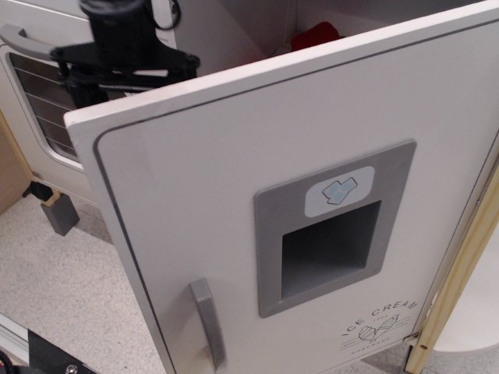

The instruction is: Close fridge

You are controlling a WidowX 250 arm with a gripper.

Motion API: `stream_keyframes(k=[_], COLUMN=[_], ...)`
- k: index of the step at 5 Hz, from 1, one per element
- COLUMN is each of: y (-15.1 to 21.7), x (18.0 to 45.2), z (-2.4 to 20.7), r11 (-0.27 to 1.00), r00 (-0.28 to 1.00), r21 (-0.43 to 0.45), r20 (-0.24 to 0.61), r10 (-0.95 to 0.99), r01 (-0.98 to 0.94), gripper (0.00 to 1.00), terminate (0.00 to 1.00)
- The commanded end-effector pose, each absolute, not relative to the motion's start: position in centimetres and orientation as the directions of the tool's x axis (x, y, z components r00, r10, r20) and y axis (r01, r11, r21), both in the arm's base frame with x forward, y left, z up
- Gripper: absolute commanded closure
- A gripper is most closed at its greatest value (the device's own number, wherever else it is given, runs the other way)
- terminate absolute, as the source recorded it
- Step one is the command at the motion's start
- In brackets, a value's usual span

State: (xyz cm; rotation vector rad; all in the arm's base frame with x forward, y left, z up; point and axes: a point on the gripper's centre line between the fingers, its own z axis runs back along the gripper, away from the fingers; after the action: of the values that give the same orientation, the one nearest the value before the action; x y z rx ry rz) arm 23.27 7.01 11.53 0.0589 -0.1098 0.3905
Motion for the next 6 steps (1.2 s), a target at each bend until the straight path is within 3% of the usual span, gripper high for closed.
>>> stream_keyframes(k=[1, 3, 6], y=[5.0, 2.8, 0.5], x=[22.0, 21.3, 19.6], z=[17.4, 21.5, 24.1], r11=[0.981, 0.997, 0.992], r00=[0.966, 0.977, 0.984], r21=[0.017, 0.013, -0.081], r20=[0.177, 0.200, 0.157], r10=[0.190, 0.071, -0.080], r01=[-0.196, -0.075, 0.094], gripper=[0.00, 0.00, 0.00], terminate=[0.00, 0.00, 0.00])
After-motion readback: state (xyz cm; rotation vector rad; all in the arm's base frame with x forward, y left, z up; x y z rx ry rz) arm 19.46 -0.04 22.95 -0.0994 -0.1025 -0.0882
